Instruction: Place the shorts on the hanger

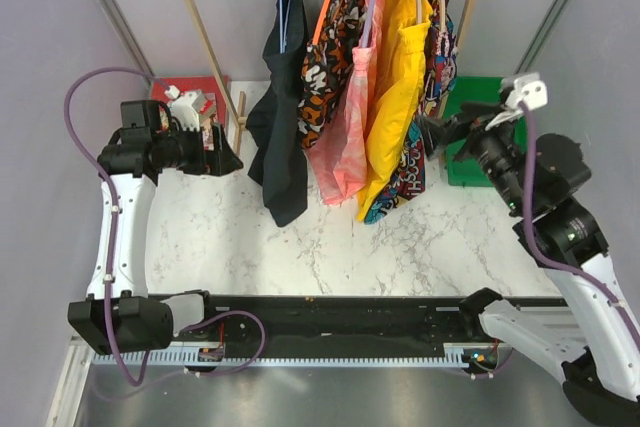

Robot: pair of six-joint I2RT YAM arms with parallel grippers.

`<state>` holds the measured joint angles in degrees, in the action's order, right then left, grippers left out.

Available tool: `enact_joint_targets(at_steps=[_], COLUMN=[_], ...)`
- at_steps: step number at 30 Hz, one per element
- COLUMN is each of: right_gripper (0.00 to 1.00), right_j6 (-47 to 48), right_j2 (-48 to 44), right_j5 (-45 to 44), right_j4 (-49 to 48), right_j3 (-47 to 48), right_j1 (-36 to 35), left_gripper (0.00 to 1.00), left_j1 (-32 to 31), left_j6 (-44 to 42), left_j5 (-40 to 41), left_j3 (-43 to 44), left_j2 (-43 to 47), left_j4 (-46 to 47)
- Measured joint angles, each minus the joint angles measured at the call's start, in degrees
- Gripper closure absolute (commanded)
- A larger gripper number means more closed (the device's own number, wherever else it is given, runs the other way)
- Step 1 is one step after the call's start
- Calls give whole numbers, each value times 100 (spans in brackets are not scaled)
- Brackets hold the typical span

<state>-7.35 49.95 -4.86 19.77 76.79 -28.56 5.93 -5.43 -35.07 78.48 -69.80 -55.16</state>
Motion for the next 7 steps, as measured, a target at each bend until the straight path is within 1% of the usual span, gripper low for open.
enact_joint_targets(at_steps=[3,7], right_gripper=[2,2], right_j6=[-11,-17], right_j2=[-398,-656], right_j5=[-11,20], right_j4=[542,1097], right_j3=[-894,-1729], right_j1=[286,590], left_gripper=[1,1], left_j1=[0,0], left_j6=[-142,-249], left_j5=[212,391], left_j3=[-540,-901], left_j2=[68,168], left_j4=[-20,-50])
